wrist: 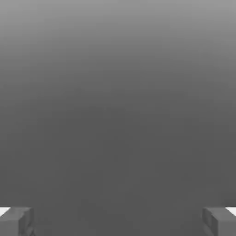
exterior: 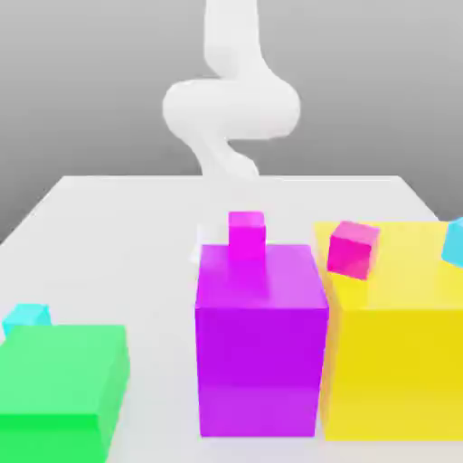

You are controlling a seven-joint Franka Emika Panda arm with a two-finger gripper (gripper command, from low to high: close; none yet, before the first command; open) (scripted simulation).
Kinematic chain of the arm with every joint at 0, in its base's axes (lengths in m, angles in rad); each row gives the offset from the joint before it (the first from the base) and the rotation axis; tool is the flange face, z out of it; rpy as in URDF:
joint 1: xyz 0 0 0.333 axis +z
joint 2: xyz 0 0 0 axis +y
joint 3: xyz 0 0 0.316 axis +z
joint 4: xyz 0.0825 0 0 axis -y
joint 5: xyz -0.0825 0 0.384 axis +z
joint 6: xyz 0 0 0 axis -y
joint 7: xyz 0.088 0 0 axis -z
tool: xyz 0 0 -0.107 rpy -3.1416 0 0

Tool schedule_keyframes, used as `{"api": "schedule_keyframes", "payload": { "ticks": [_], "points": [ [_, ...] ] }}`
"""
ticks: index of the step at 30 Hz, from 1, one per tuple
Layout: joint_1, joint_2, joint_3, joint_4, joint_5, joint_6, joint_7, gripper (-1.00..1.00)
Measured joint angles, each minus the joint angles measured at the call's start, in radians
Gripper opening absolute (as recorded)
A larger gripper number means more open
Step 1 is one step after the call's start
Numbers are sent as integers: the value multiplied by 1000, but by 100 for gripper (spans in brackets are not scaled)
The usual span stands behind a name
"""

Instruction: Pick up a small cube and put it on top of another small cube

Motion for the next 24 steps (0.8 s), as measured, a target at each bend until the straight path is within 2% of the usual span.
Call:
{"api": "schedule_keyframes", "payload": {
  "ticks": [7, 13, 16, 20, 24],
  "points": [
    [-58, 249, -193, -90, -43, 128, -203, 0],
    [-116, 462, -362, -166, -17, 237, -416, 0],
    [-145, 575, -442, -205, 31, 291, -549, 0],
    [-230, 737, -500, -254, 146, 360, -761, 0],
    [-352, 899, -453, -281, 293, 433, -967, 0]
  ]
}}
